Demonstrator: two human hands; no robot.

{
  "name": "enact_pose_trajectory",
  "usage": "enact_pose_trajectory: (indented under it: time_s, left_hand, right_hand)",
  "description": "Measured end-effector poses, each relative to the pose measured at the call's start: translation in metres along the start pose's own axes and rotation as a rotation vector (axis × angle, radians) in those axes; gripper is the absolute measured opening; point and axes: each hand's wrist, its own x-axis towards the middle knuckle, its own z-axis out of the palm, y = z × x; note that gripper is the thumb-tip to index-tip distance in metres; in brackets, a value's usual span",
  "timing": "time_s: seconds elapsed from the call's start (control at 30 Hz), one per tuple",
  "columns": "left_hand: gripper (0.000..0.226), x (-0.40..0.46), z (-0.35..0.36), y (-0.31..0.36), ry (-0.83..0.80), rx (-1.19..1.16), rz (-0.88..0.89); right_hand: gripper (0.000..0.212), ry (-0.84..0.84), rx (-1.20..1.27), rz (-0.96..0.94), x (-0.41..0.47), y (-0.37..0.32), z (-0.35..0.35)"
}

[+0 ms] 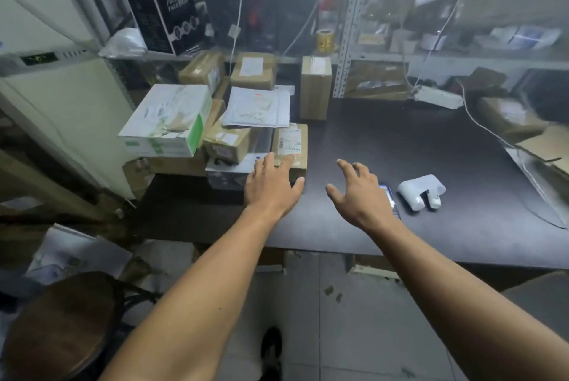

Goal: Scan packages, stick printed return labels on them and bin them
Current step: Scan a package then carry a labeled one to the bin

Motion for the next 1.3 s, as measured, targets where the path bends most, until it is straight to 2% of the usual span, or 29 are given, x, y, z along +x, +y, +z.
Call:
enact_pose_trajectory:
  time_s: [0.27,0.53,0.77,1.13,1.3]
  left_hand:
    - [0.057,0.131,-0.016,0.005,0.023,-0.080,0.093]
    - [0.057,0.237,-0.011,0.024,0.017,-0.147,0.121]
    - [0.056,0.340,0.014,0.047,0.003,-0.305,-0.008]
    - [0.062,0.479,0.058,0.056,-0.102,-0.285,-0.121]
    - [0.063,0.507,0.085,0.049,-0.187,-0.455,-0.137]
  right_hand:
    - [0.064,0.053,0.012,0.109,0.104,-0.011,-0.025]
    - [0.063,0.078,0.084,0.136,0.206,-0.007,-0.043]
    - [0.065,-0.005,0.180,0.109,0.313,0.024,-0.042]
    - [0.063,-0.129,0.348,0.033,0.463,0.039,-0.025]
    - [0.064,-0.192,0.527,0.035,0.495,0.041,-0.003]
